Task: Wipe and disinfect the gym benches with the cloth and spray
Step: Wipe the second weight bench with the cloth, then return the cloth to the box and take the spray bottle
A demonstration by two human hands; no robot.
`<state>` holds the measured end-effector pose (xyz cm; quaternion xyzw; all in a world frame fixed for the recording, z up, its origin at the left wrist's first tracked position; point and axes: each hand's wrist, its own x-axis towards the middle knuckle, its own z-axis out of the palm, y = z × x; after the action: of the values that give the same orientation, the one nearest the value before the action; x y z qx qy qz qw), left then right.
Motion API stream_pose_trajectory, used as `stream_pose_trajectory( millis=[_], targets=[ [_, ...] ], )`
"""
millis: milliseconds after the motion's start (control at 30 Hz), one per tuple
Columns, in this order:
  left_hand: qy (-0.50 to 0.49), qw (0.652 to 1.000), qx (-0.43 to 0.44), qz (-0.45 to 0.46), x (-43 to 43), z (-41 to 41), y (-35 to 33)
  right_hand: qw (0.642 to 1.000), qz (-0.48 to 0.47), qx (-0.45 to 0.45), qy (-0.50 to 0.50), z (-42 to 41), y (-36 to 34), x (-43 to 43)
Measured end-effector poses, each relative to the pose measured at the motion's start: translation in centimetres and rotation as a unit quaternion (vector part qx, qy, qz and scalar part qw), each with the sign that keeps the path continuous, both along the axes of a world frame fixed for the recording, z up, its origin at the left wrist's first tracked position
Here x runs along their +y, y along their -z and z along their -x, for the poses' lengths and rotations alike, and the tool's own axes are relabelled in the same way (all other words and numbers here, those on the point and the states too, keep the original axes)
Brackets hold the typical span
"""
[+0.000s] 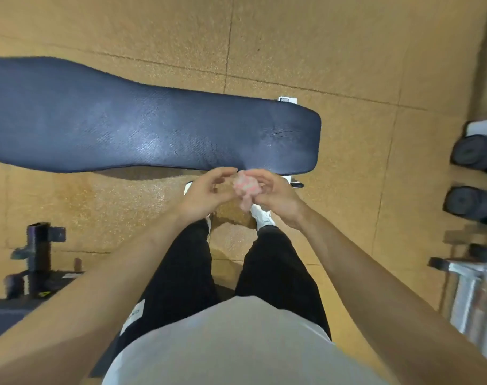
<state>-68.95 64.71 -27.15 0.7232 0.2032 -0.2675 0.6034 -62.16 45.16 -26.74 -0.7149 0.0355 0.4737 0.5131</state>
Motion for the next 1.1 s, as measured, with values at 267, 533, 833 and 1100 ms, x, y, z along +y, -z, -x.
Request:
stream_pose_trajectory(
  millis=[267, 533, 833, 1100],
  targets=[
    [0.127, 0.989, -0.079, -0.012, -7.1, -3.6, -8.4, 0.954, -0.050, -0.089, 0.283, 4.9, -9.4, -7.0],
    [0.366, 0.922, -0.105, -0.068, -21.1, -5.0, -11.6, 0.911, 0.028, -0.144, 0.386, 9.6, -11.6, -21.3],
    [0.523, 0.831, -0.132, -0.132, -43.3, -2.7, -14.0, 0.886, 0.181, -0.143, 0.402, 18.9, -13.4, -41.4],
    [0.641, 0.764, -0.061, 0.049, -63.2, -0.9, -15.5, 0.740, 0.245, -0.125, 0.614, 27.4, -14.8, -55.5]
  ],
)
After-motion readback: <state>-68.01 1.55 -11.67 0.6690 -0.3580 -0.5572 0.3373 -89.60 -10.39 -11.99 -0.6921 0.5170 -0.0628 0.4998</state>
